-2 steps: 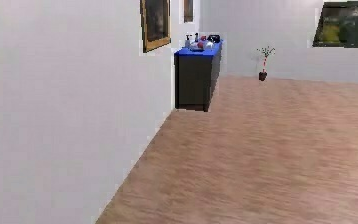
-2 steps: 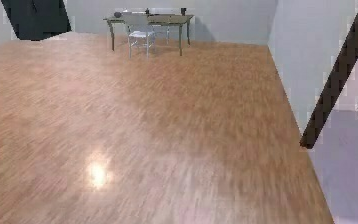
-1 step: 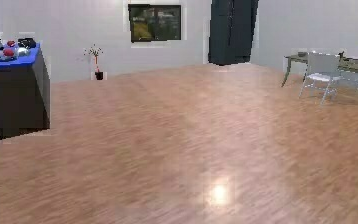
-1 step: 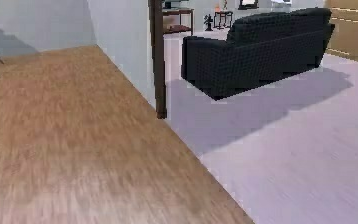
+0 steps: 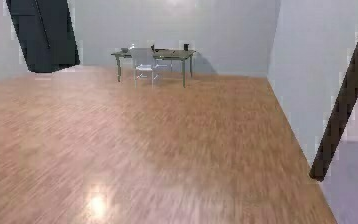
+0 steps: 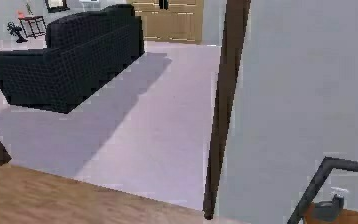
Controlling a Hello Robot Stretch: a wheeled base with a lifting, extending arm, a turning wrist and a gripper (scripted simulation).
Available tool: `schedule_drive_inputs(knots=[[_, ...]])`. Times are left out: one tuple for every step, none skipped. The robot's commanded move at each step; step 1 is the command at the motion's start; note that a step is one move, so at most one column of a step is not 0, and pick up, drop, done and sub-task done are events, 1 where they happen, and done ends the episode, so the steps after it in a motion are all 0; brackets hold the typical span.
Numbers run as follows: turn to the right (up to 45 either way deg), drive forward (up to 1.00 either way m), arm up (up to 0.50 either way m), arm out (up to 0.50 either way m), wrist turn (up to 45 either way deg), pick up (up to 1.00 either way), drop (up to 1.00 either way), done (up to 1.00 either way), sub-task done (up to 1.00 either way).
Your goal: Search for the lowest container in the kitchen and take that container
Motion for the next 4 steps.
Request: schedule_drive_inputs(knots=[[45.0,0.00,0.00,0.00,0.0,0.00,0.00,0.00,0.00],[45.0,0.00,0.00,0.00,0.0,0.00,0.00,0.00,0.00],[45.0,0.00,0.00,0.00,0.0,0.00,0.00,0.00,0.00],[45.0,0.00,0.00,0.00,0.0,0.00,0.00,0.00,0.00]])
